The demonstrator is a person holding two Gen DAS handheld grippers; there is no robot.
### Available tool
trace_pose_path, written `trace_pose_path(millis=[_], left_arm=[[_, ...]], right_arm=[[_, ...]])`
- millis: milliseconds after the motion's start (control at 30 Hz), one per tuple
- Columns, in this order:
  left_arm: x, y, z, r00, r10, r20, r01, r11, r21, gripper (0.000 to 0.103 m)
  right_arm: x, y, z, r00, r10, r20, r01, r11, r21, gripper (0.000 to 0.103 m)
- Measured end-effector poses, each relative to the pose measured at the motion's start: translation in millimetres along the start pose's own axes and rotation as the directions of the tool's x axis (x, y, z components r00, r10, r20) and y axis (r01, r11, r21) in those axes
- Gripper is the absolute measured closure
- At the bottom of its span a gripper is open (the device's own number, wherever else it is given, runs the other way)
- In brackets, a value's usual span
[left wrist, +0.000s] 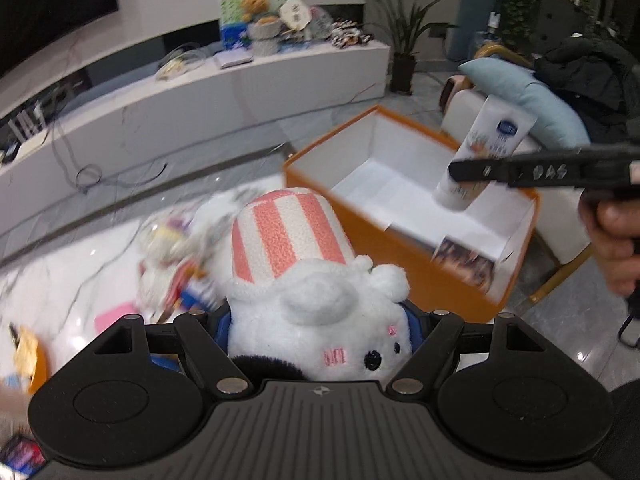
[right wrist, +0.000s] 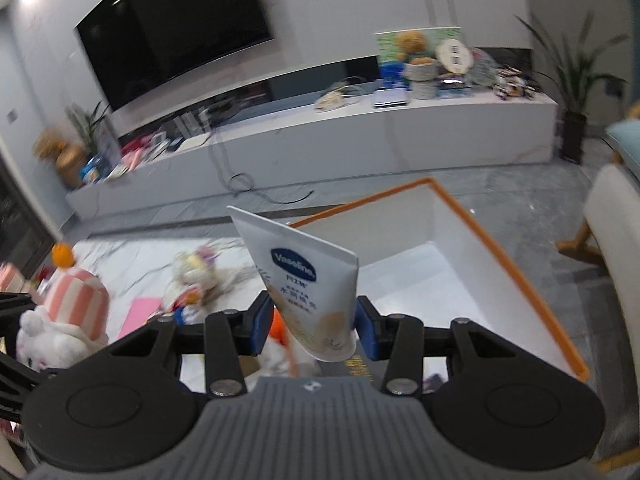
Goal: Organize objects
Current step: 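Lift the plush and the Vaseline tube and carry both toward the storage box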
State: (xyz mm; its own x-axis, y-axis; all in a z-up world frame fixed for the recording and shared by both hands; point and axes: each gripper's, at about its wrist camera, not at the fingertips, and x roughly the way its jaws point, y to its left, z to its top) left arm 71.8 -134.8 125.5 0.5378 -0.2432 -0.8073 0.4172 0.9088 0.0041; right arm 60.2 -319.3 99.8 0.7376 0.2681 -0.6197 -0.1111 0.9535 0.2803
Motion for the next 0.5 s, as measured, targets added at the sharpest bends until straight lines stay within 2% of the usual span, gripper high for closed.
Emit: trace_pose_path(millis=[267,367,500], left_arm=[[28,-47,58,0.997,-0.069,0.036,0.069,0.998,0.013,0.015],[48,-56,79,0.998,-0.058,0.03,0.058,0.998,0.012,0.015],[79,-66,101,1.0,-0.008,0.013,0.007,0.999,0.051,0.015]], right_arm=[[6,-38,0,0.996,-0.093,-0.011,0.093,0.993,0.073,0.057],[12,-48,0,0.994,-0.109,-0.025,0.111,0.99,0.082,0.057],[21,-53,0,0.99,-0.134,-0.05,0.137,0.988,0.071,0.057]])
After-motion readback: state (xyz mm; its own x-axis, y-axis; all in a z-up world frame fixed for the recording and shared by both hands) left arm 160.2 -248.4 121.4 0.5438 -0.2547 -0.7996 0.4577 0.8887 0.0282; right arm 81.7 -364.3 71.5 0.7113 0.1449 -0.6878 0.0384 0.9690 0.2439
